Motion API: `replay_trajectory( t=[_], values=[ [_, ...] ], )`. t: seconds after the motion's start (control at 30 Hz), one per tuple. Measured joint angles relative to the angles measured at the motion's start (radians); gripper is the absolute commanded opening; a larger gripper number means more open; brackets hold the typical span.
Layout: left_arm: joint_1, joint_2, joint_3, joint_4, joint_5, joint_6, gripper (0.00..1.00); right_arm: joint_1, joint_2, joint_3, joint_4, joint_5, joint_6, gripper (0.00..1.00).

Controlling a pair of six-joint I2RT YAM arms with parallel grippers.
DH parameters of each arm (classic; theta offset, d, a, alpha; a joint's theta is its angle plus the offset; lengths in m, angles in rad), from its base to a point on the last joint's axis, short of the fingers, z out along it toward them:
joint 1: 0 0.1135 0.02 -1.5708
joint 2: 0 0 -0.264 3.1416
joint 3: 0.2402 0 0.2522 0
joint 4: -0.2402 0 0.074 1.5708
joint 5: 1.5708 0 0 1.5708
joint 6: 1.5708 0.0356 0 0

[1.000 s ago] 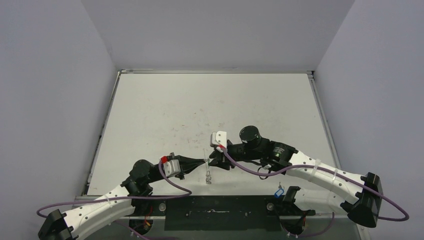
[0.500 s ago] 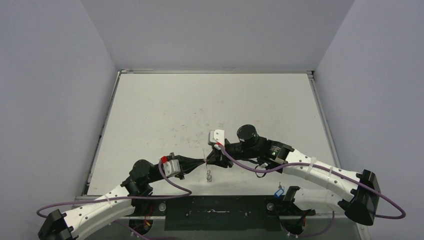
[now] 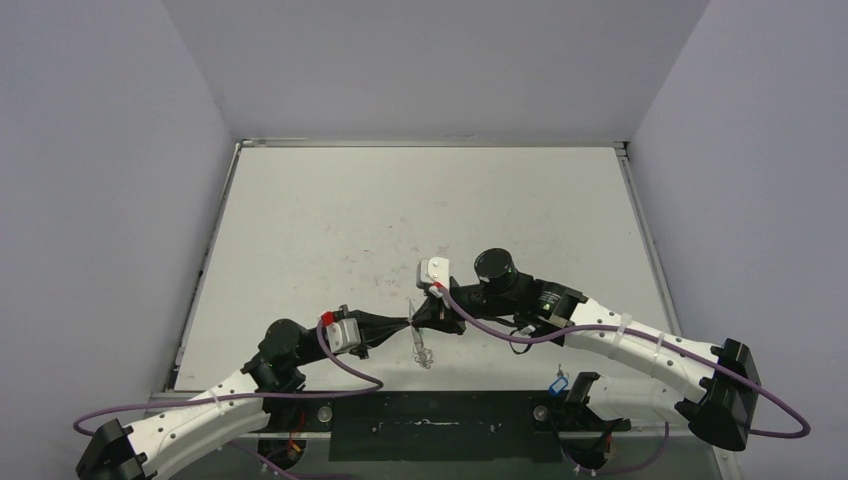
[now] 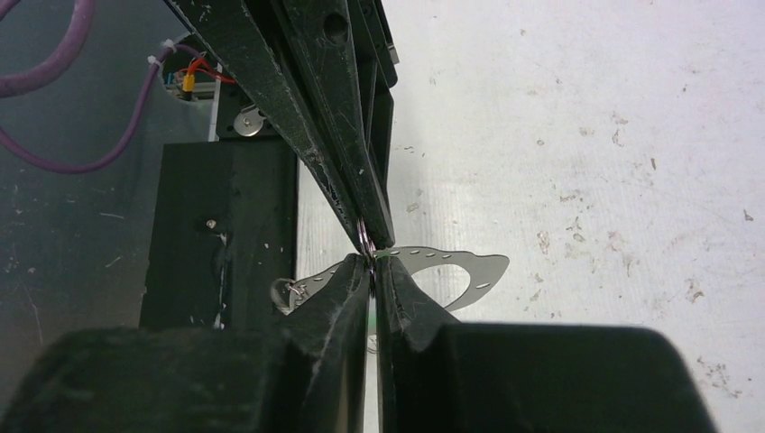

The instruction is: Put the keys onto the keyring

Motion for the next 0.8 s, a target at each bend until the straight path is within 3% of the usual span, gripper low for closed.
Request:
replay_trajectory(
  t=[0.37, 0.53, 0.8],
  values=[
    [0.0, -0.008, -0.002, -0.006, 0.001, -0.014, 0.0, -0.005, 0.0, -0.009, 0.014, -0.001, 0.003, 0.0],
    [-0.001, -0.038, -0.002, -0.047, 0.0, -0.007, 0.17, -0.003, 0.009, 0.004, -0.016, 0.001, -0.003, 0.0],
    [-0.001, -0.132, 0.043, -0.235, -0.032, 0.041, 0.24, 0.001, 0.079, 0.106, -0.203, 0.052, -0.027, 0.0]
  ],
)
